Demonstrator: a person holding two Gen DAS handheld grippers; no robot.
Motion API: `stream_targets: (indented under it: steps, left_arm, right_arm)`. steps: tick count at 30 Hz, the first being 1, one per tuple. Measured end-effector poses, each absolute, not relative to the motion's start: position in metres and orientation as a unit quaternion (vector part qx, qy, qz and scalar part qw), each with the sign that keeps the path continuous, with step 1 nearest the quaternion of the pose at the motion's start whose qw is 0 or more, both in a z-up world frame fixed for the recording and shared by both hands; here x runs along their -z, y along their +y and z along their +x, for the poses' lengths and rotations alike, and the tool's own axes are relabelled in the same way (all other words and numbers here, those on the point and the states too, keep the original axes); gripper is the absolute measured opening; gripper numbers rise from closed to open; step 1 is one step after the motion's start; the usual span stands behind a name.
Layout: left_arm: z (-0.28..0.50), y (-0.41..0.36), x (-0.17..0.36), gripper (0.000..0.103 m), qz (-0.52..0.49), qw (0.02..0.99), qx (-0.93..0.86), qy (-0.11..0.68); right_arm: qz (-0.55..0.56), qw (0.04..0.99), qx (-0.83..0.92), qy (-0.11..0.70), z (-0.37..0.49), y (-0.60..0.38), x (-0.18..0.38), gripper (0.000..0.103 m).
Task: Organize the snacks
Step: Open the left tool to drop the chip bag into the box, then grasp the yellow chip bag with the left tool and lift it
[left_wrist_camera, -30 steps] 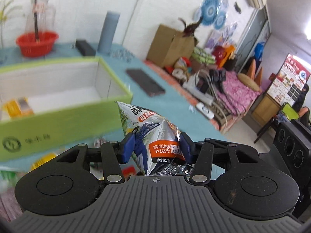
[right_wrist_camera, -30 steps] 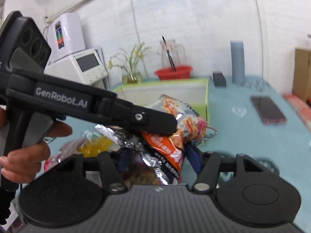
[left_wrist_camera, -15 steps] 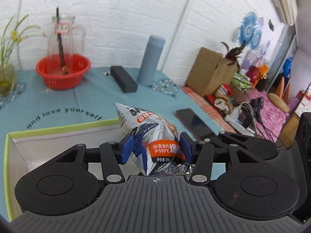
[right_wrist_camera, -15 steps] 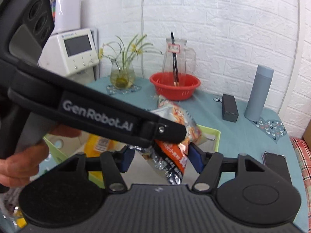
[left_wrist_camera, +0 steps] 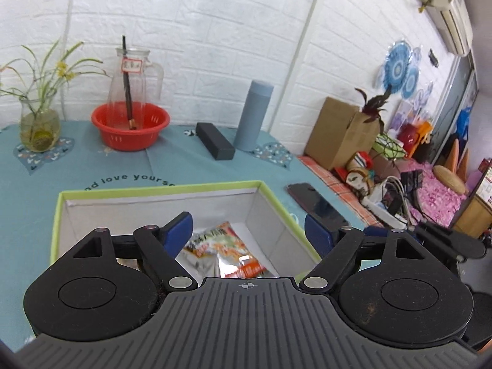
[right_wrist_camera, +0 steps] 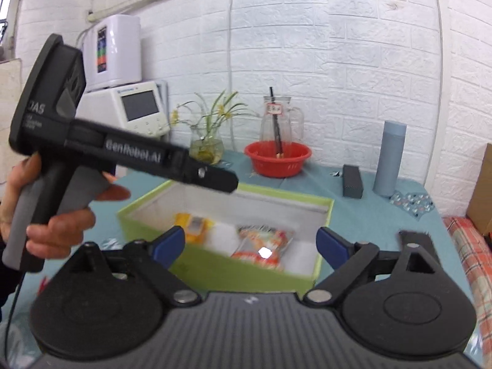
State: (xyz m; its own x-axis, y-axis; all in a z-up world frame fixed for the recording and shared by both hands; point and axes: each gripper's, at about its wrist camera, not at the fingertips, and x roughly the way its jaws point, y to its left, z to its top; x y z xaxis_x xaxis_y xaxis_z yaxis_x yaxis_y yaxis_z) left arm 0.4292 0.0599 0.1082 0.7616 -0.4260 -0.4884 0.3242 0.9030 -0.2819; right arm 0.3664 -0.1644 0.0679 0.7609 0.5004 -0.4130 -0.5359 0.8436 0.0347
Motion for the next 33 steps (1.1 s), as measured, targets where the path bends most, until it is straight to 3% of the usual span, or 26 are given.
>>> stream_targets:
  steps: [8,14,15,16,17,21,28,33]
  left_arm:
    - [0.352,0.089,-0.066,0.073,-0.112,0.921,0.173,0.330]
    - [0.350,0.093,-0.030,0.069,-0.138,0.900,0.168,0.379]
    - [0.352,0.093,-0.028,0.065,-0.140,0.897,0.168,0.384]
    - [0.354,0.092,-0.026,0.047,-0.144,0.892,0.176,0.390]
    - [0.358,0.092,-0.023,0.038,-0.156,0.881,0.194,0.403]
    - [0.349,0.092,-0.023,0.019,-0.157,0.882,0.196,0.398]
    - [0.284,0.083,-0.040,0.018,-0.186,0.884,0.214,0.372]
    - [0.217,0.076,-0.021,0.021,-0.180,0.884,0.198,0.384]
  right_arm:
    - [-0.003,0.908,-0.326,0.262,0.316,-0.143,-0.022,0.093]
    - [-0.008,0.891,-0.348,0.291,0.328,-0.103,-0.006,0.093]
    - [-0.008,0.888,-0.352,0.296,0.332,-0.098,-0.003,0.092]
    - [-0.003,0.882,-0.359,0.304,0.334,-0.094,-0.002,0.090]
    - [0.002,0.877,-0.366,0.312,0.336,-0.090,-0.002,0.088]
    - [-0.030,0.886,-0.356,0.296,0.315,-0.084,-0.008,0.081]
    - [-0.019,0.905,-0.343,0.251,0.237,-0.102,-0.023,0.084]
    - [0.022,0.897,-0.347,0.271,0.183,-0.111,-0.002,0.084]
